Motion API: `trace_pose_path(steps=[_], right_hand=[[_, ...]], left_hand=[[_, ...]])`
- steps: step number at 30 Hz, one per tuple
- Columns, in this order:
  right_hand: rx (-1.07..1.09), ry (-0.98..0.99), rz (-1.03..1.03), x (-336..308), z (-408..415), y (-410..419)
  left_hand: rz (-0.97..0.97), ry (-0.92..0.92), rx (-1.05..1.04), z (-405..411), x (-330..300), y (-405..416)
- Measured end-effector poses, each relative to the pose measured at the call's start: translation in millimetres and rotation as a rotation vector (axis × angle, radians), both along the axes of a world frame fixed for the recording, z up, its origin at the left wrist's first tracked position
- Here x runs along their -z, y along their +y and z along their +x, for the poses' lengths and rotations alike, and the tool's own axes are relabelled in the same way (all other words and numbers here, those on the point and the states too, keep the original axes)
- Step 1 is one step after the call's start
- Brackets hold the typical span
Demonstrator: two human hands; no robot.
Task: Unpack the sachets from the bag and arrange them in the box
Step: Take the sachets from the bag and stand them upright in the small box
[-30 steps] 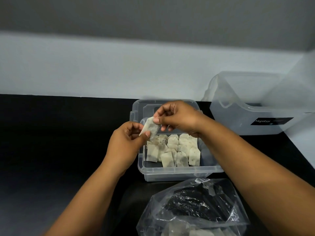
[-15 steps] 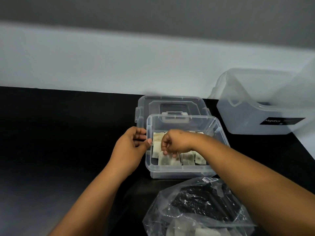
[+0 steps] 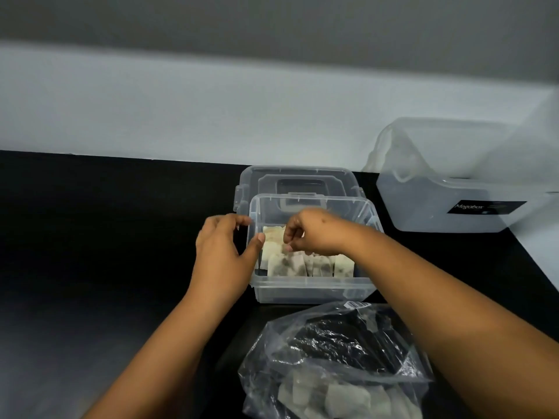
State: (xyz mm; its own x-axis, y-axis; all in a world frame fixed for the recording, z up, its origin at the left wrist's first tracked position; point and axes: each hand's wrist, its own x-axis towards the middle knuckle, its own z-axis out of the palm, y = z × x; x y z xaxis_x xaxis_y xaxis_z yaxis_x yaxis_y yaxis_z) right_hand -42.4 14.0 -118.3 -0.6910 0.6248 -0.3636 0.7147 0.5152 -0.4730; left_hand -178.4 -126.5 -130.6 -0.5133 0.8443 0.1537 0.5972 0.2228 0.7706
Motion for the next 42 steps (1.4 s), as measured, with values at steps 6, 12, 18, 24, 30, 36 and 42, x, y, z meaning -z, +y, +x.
trace_pose_path(steps=[6,12,18,24,30,36,42], right_hand=[[0.021,0.263,-0.018,-50,61,-42],[-0.071,0.249,-0.393,-37,136,-85],[-0.055,-0.017,-0.177,36,153,-90],[0.042,-0.085,-0.313,67,158,-90],[-0.050,-0.147,-0.389,57,161,-97],[-0.174,-0.208,-0.285,67,157,-107],[-0.179,-0.181,-0.193,71,154,-113]], left_hand=[[0.233,0.166,0.163,50,-23,-38],[0.074,0.415,0.626,83,13,-81],[-0.297,0.667,0.719,111,74,-98],[-0.147,0.738,0.581,132,87,-104],[-0.091,0.781,0.547,145,92,-116],[-0.056,0.782,0.498,147,96,-124],[0.015,0.776,0.483,150,99,-126]])
